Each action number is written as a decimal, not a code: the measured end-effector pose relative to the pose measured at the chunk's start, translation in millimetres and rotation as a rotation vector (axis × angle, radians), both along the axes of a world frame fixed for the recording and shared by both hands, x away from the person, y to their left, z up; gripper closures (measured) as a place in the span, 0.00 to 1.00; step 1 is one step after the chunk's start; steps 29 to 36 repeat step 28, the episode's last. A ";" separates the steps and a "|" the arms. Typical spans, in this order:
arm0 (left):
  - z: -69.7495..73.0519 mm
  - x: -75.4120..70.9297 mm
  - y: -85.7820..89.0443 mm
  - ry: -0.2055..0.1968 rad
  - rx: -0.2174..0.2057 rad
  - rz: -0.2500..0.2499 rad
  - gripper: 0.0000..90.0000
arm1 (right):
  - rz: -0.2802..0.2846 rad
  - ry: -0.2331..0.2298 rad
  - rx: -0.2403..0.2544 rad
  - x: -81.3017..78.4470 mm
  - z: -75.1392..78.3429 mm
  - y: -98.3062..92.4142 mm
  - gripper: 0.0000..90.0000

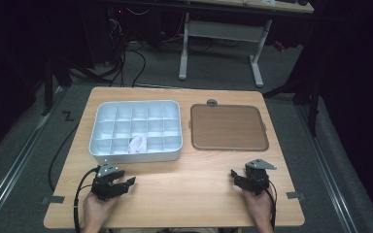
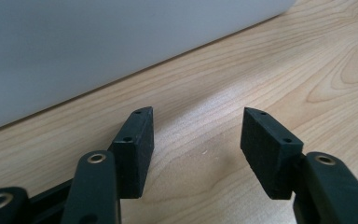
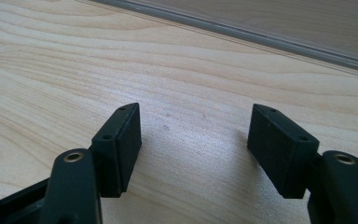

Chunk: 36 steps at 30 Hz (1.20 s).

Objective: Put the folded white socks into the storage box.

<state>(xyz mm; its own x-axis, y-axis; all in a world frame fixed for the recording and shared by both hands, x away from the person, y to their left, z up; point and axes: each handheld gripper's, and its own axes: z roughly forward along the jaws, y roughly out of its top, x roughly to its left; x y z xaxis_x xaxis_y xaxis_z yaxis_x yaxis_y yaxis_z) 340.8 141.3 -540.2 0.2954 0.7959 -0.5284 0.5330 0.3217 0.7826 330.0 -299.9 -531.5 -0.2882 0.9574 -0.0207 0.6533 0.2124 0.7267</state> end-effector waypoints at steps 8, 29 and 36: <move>-5.1 -2.7 -8.7 -0.059 0.065 0.003 0.45 | 0.000 0.000 0.001 0.0 0.0 0.0 0.39; -4.0 -1.8 -8.2 -0.042 0.037 0.050 0.41 | -0.001 0.000 0.002 0.0 -0.1 -0.1 0.39; -4.0 -1.8 -8.2 -0.042 0.037 0.050 0.41 | -0.001 0.000 0.002 0.0 -0.1 -0.1 0.39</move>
